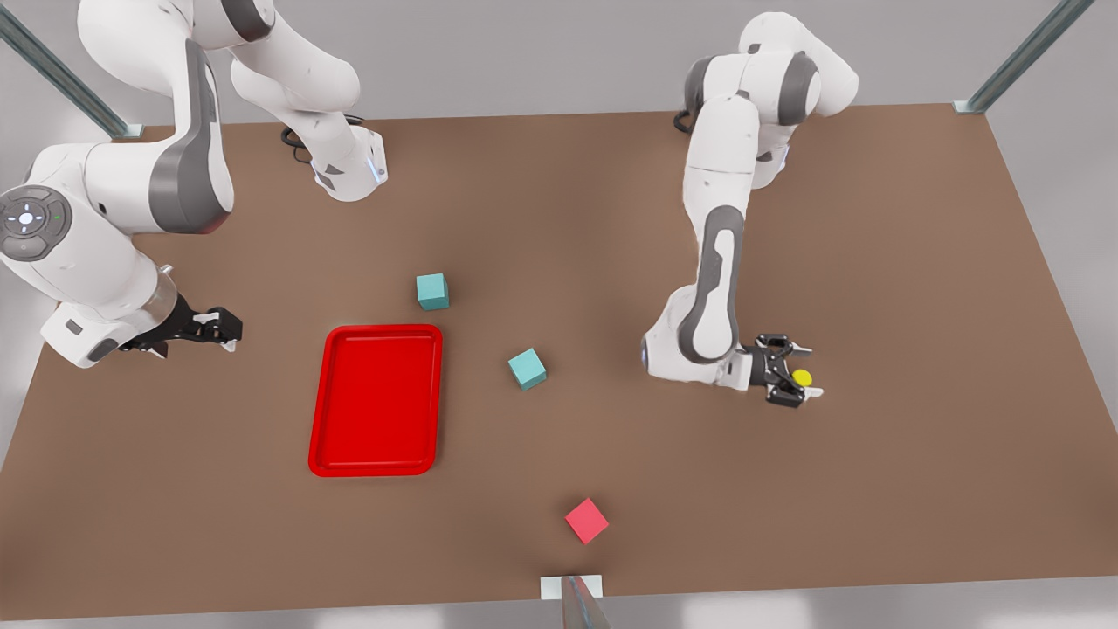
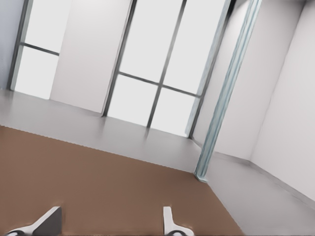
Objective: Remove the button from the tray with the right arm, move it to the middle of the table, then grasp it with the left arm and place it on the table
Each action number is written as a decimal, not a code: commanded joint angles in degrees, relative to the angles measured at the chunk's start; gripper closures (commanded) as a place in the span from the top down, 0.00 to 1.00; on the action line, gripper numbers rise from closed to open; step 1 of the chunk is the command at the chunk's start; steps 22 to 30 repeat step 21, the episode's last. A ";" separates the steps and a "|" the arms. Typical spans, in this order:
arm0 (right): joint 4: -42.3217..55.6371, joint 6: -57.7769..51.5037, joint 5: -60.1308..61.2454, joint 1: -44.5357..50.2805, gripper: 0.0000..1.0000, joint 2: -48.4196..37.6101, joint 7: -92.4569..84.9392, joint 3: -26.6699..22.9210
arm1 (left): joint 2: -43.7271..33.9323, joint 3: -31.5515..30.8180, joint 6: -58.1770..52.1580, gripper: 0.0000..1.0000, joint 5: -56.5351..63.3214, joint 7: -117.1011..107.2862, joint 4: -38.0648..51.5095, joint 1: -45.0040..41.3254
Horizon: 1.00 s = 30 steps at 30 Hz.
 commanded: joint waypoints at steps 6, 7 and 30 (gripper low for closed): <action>-0.08 -0.10 1.87 -0.66 1.00 2.22 0.05 0.03 | -19.48 12.07 -39.26 1.00 -57.49 161.82 32.83 12.50; 0.19 0.08 3.28 -1.18 1.00 3.27 0.14 -0.06 | -27.92 -5.85 -35.49 1.00 -45.36 158.23 28.88 21.45; 0.01 -1.07 5.21 -1.89 1.00 3.98 0.49 -0.33 | -42.26 -25.83 -16.59 1.00 -41.74 149.69 3.65 34.57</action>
